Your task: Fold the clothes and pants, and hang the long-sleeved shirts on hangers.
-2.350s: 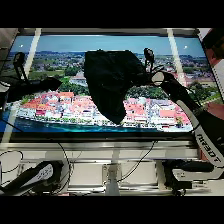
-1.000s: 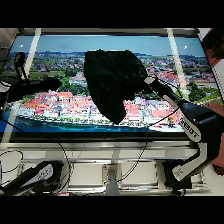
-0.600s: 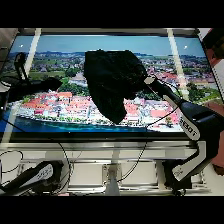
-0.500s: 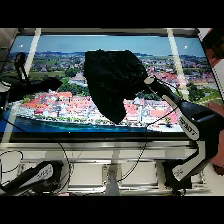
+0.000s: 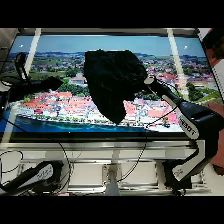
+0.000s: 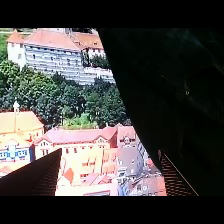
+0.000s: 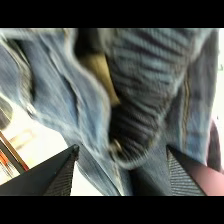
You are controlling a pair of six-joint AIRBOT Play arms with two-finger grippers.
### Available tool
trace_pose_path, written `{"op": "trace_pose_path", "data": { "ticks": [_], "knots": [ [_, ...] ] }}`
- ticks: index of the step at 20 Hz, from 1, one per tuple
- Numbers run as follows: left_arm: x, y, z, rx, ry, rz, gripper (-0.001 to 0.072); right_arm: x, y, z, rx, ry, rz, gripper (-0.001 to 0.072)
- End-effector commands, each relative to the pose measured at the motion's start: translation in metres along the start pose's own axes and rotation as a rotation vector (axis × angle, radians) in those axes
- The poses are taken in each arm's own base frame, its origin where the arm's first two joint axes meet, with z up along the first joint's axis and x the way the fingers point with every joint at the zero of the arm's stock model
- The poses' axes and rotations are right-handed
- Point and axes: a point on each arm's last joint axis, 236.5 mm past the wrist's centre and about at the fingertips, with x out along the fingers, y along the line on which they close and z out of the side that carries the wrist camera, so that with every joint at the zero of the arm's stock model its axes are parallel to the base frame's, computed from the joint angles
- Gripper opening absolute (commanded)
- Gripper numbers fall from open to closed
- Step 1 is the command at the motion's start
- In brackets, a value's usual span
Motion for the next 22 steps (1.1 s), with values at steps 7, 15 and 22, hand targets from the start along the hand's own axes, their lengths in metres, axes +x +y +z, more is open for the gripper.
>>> {"op": "trace_pose_path", "data": {
  "ticks": [7, 15, 22],
  "knots": [
    [0.0, 0.0, 0.0, 0.0, 0.001, -0.001, 0.0696, 0.009, 0.004, 0.033, 0.111, -0.124, 0.051, 0.0545],
    [0.001, -0.002, -0.001, 0.003, 0.002, -0.004, 0.0696, 0.01, 0.004, 0.034, 0.071, -0.127, 0.052, 0.0034],
    [0.009, -0.024, -0.006, 0.039, 0.026, -0.04, 0.0696, -0.057, 0.109, 0.05, -0.318, -0.216, 0.217, 0.0034]
  ]
}}
